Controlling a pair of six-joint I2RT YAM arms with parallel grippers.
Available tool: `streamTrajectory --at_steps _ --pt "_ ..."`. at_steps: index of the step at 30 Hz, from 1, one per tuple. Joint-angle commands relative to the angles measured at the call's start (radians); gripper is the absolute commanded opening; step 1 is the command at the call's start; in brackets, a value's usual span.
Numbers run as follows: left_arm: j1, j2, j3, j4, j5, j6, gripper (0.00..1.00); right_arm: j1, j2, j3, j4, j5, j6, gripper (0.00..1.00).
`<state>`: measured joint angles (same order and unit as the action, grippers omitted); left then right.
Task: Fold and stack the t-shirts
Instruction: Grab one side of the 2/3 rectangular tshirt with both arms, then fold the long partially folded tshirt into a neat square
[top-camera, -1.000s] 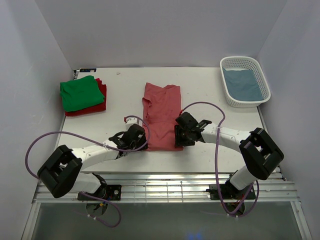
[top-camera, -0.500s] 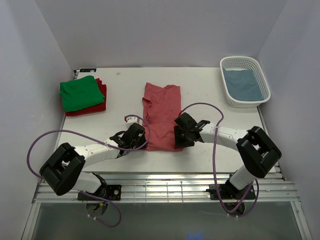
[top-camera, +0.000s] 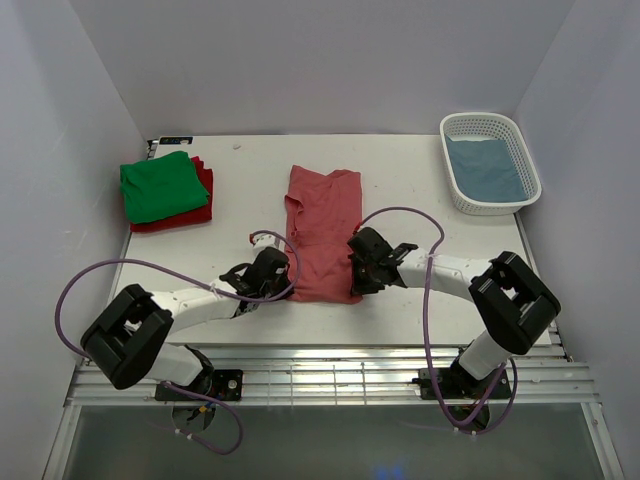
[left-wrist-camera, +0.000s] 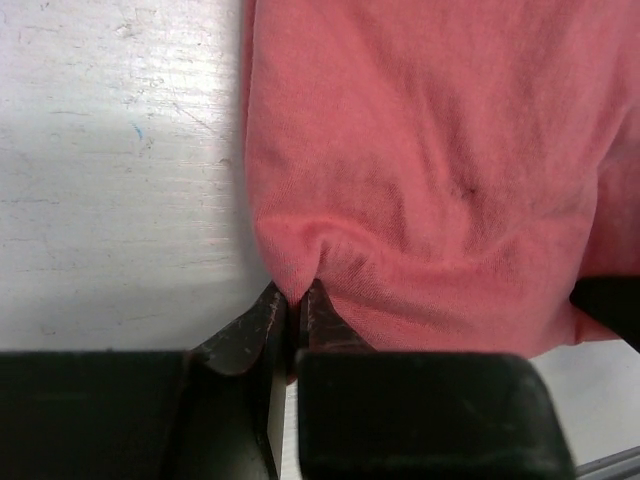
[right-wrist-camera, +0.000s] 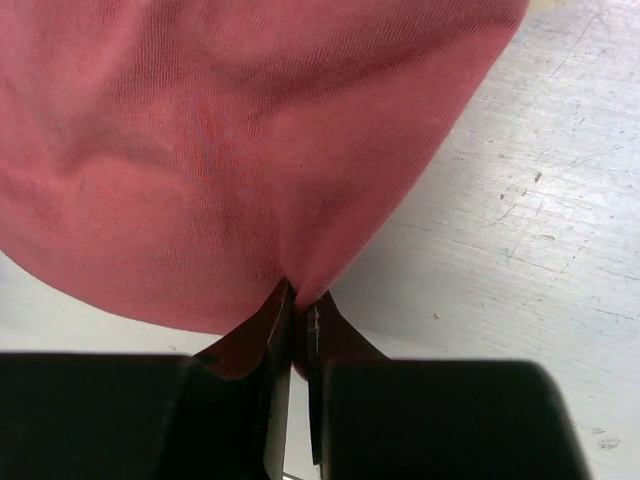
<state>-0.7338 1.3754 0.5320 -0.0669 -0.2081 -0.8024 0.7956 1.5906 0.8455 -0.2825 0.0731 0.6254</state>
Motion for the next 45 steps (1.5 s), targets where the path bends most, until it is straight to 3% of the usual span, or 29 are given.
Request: streamTrajectory --at_steps 1,5,9,13,19,24,32,40,45 --pt "-0.003 0.014 -0.069 -0.071 0.079 0.014 0.08 0.024 0.022 -0.019 -0.046 0.002 -0.004 0.08" --pt "-0.039 -0.084 -0.134 -0.100 0.090 0.011 0.01 0.088 -0.044 -0.039 -0.098 0.036 0.011 0.08" --pt "-0.087 -0.219 -0.144 -0.195 0.095 -0.017 0.00 0.160 -0.116 -0.092 -0.145 0.051 0.068 0.08" --pt "-0.121 -0.300 -0.112 -0.261 0.102 -0.044 0.00 0.255 -0.188 -0.112 -0.228 0.088 0.137 0.08" --pt "-0.190 -0.320 0.011 -0.353 0.059 -0.067 0.00 0.364 -0.262 0.007 -0.372 0.232 0.238 0.08" --pt "-0.190 -0.312 0.160 -0.402 -0.068 -0.032 0.00 0.363 -0.294 0.145 -0.432 0.414 0.221 0.08" --pt "-0.156 -0.150 0.362 -0.358 -0.140 0.066 0.01 0.275 -0.239 0.300 -0.442 0.540 0.114 0.08" --pt "0.049 -0.061 0.376 -0.215 0.012 0.158 0.01 0.116 -0.143 0.363 -0.333 0.502 -0.058 0.08" --pt "0.097 0.088 0.462 -0.157 0.093 0.216 0.01 0.027 -0.061 0.429 -0.281 0.452 -0.128 0.08"
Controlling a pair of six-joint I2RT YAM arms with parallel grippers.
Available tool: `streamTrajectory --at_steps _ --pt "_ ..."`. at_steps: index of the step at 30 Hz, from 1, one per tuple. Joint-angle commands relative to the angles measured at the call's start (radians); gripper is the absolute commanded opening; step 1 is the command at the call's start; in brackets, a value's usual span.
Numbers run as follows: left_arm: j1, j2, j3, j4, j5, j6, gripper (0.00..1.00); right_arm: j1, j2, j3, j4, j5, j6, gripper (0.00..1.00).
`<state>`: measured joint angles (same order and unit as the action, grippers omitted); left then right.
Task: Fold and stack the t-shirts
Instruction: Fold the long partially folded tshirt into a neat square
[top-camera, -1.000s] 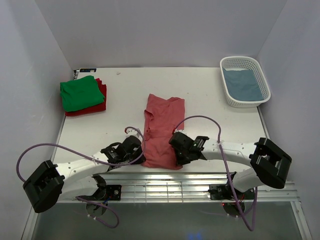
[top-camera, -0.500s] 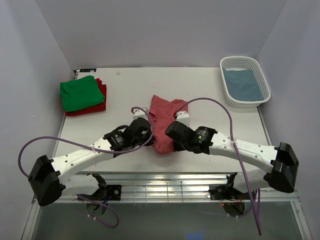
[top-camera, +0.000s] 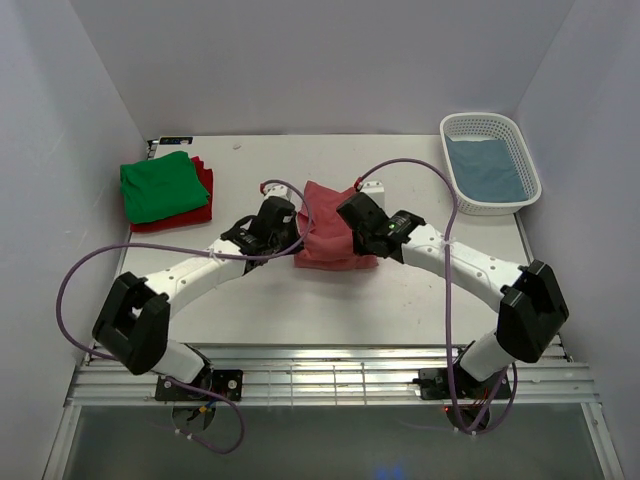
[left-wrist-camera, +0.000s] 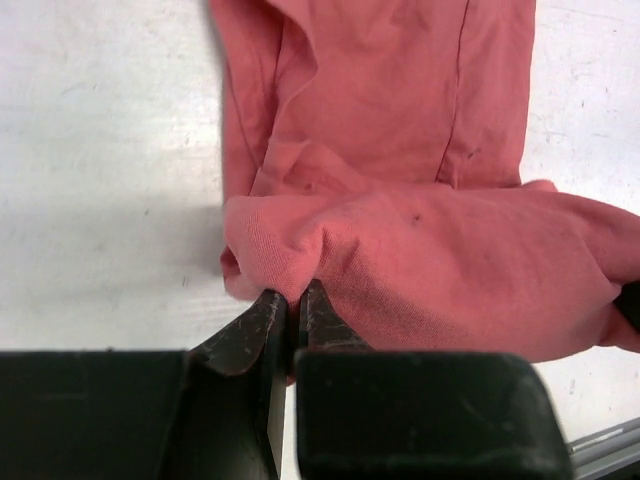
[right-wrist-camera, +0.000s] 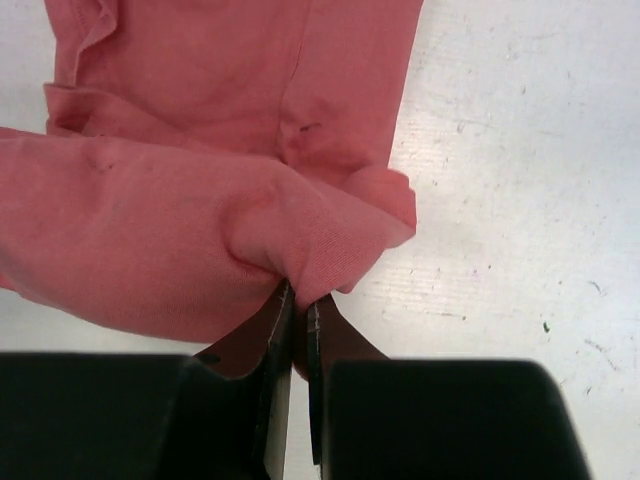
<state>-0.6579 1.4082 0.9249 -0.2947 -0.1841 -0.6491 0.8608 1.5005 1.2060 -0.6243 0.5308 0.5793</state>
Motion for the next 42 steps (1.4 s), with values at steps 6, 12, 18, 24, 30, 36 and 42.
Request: streamTrajectory --at_steps 6,12,18,24,30,36,42 --pt "0.055 0.188 0.192 0.077 0.112 0.097 0.00 -0.098 0.124 0.115 0.097 -0.057 -0.128 0.08" --pt "0.099 0.297 0.290 0.075 0.138 0.112 0.00 -0.152 0.225 0.177 0.110 -0.087 -0.174 0.08" --pt "0.162 0.431 0.437 0.060 0.190 0.124 0.00 -0.227 0.348 0.322 0.112 -0.135 -0.223 0.08" --pt "0.207 0.544 0.572 0.042 0.258 0.138 0.00 -0.290 0.444 0.451 0.112 -0.189 -0.266 0.08" --pt "0.227 0.662 0.761 0.003 0.302 0.154 0.00 -0.342 0.529 0.570 0.098 -0.230 -0.294 0.08" --pt "0.241 0.808 0.974 -0.060 0.304 0.160 0.00 -0.388 0.616 0.670 0.090 -0.276 -0.312 0.08" --pt "0.283 0.925 1.213 -0.008 0.220 0.111 0.43 -0.453 0.704 0.828 0.202 -0.207 -0.270 0.09"
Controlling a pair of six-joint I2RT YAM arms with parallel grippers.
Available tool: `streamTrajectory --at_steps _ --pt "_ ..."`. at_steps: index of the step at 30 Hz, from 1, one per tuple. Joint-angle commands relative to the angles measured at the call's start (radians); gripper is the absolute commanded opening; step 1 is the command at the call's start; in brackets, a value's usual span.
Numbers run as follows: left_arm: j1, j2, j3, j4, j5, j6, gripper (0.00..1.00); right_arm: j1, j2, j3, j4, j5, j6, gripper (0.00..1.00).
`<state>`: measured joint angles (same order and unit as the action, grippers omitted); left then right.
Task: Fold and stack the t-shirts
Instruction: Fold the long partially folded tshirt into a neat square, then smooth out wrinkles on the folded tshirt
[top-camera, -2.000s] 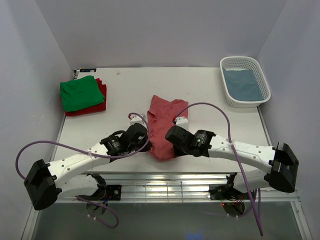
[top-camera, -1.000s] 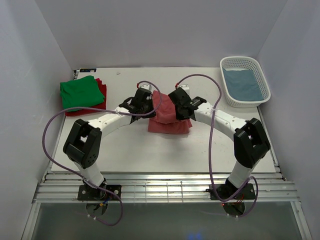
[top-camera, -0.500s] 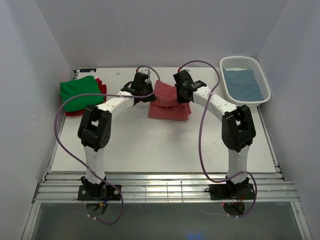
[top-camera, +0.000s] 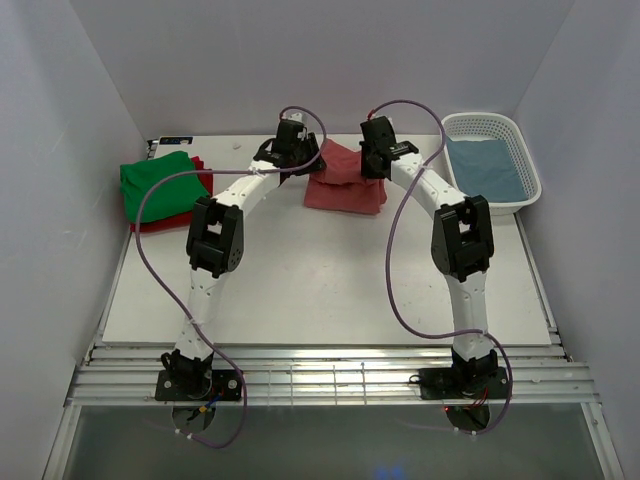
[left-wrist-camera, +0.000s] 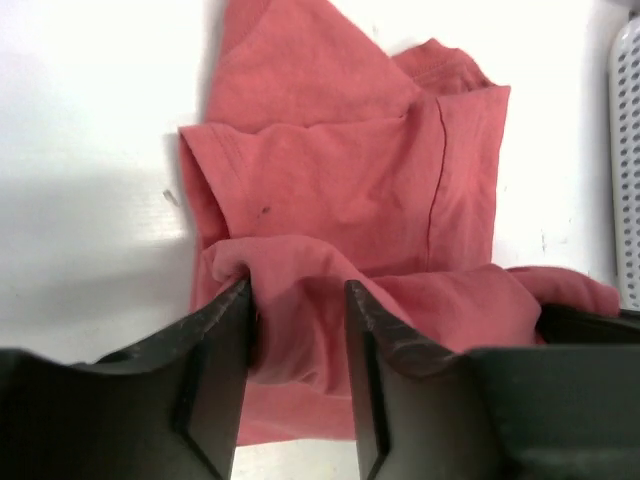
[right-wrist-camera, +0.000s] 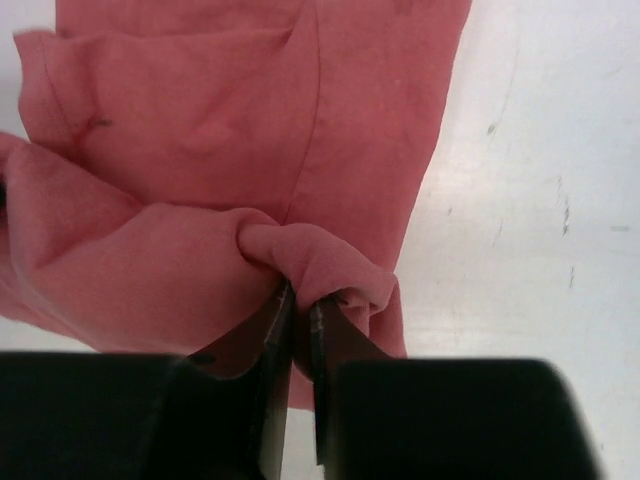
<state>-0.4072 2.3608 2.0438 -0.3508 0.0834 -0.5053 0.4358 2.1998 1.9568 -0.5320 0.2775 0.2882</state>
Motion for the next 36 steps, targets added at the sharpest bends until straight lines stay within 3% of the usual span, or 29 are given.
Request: streamTrajectory --at_steps 1,3,4,6,9,16,18,20,22,23,30,34,36 --pt "0.041 -0.040 0.076 0.141 -0.059 -0.054 0.54 -0.043 -0.008 0.067 0.163 0.067 0.029 0.24" --pt "0.056 -0.121 -0.061 0.305 -0.062 -0.096 0.65 -0.048 -0.070 -0.037 0.375 0.120 0.028 0.34" --pt "0.062 -0.138 -0.085 0.391 -0.053 -0.110 0.97 -0.049 -0.093 -0.076 0.441 0.135 0.020 0.39" --pt "0.067 -0.137 -0.054 0.444 -0.034 -0.134 0.98 -0.049 -0.158 -0.169 0.590 0.172 -0.012 0.51" --pt "0.067 -0.081 0.088 0.372 -0.010 -0.121 0.98 -0.051 -0.204 -0.220 0.648 0.184 -0.046 0.78" --pt "0.067 -0.132 -0.013 0.412 0.032 -0.092 0.98 -0.052 -0.242 -0.274 0.625 0.036 -0.066 0.80" --pt "0.067 -0.094 0.027 0.310 0.045 -0.078 0.98 -0.052 -0.232 -0.288 0.629 -0.076 -0.064 0.78" --pt "0.067 -0.090 -0.005 0.282 0.065 -0.079 0.98 -0.055 -0.201 -0.259 0.607 -0.170 -0.043 0.50" --pt "0.067 -0.118 -0.097 0.312 0.096 -0.075 0.98 -0.065 -0.106 -0.176 0.540 -0.259 0.009 0.16" --pt "0.067 -0.129 -0.126 0.318 0.098 -0.069 0.98 -0.069 -0.035 -0.079 0.462 -0.332 0.029 0.10" --pt "0.068 -0.212 -0.237 0.263 0.096 0.001 0.98 -0.074 0.219 0.201 0.351 -0.442 0.123 0.08" --pt "0.070 -0.296 -0.347 0.283 0.099 0.014 0.98 -0.071 0.278 0.191 0.275 -0.463 0.150 0.08" --pt "0.070 -0.324 -0.407 0.292 0.104 0.013 0.98 -0.069 0.264 0.096 0.264 -0.469 0.157 0.08"
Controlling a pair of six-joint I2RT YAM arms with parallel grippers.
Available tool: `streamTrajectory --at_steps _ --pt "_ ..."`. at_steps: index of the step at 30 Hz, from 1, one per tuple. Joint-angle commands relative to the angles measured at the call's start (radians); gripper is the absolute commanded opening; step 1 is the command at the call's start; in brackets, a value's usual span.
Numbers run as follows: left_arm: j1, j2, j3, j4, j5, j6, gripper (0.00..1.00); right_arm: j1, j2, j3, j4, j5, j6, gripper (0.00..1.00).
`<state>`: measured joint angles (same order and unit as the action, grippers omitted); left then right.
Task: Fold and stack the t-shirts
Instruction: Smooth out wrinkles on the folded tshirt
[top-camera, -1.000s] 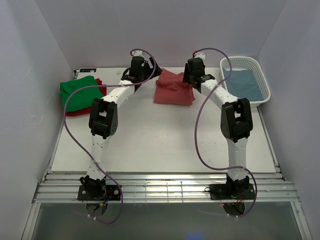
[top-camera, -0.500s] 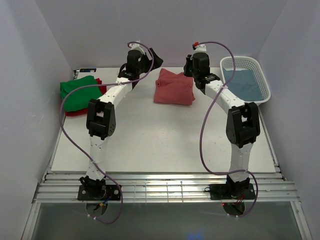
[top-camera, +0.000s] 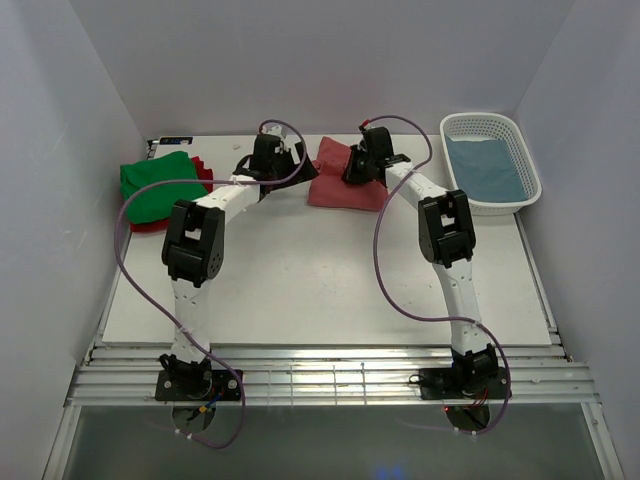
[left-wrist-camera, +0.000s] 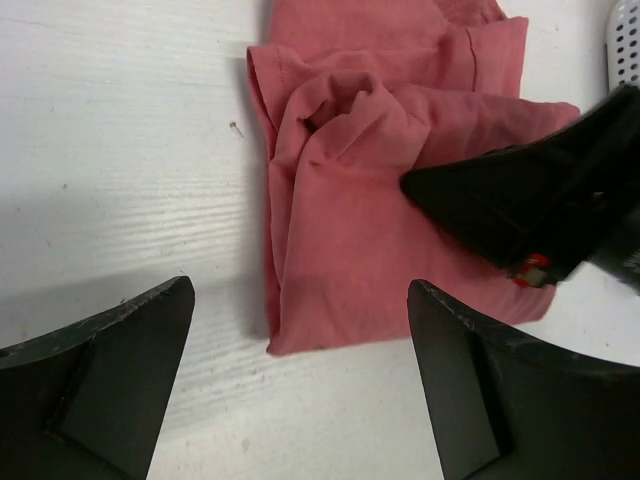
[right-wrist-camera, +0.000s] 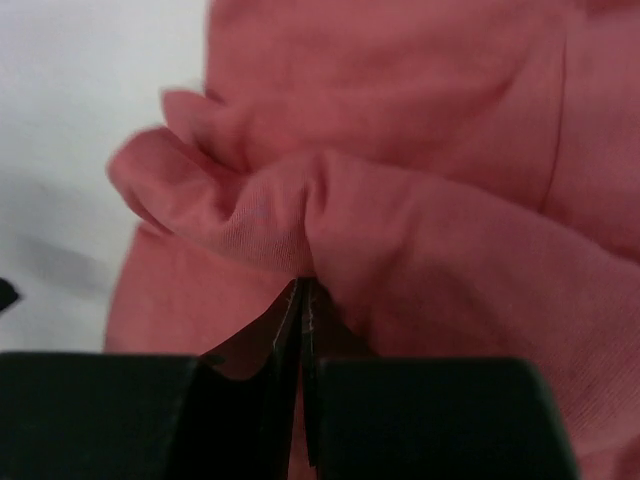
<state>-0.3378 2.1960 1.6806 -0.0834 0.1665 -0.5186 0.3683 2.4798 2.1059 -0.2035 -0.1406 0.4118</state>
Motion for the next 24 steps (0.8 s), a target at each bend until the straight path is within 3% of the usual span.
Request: streamTrajectory --at_steps 1,10,21,24 --pt "0.000 -0.171 -0.059 0.027 0.024 0.028 0.98 0.001 -0.028 -0.090 -0.068 -0.051 0.033 0.08" --pt "0.000 -0.307 -0.235 0.033 0.038 0.032 0.98 0.050 -0.139 -0.357 -0.123 -0.028 -0.022 0.08" --pt "0.000 -0.551 -0.603 0.068 0.074 0.046 0.98 0.193 -0.513 -0.913 -0.011 0.059 0.025 0.08" --pt "0.000 -0.620 -0.717 0.076 0.076 0.045 0.98 0.268 -0.610 -0.997 0.006 0.078 0.067 0.08"
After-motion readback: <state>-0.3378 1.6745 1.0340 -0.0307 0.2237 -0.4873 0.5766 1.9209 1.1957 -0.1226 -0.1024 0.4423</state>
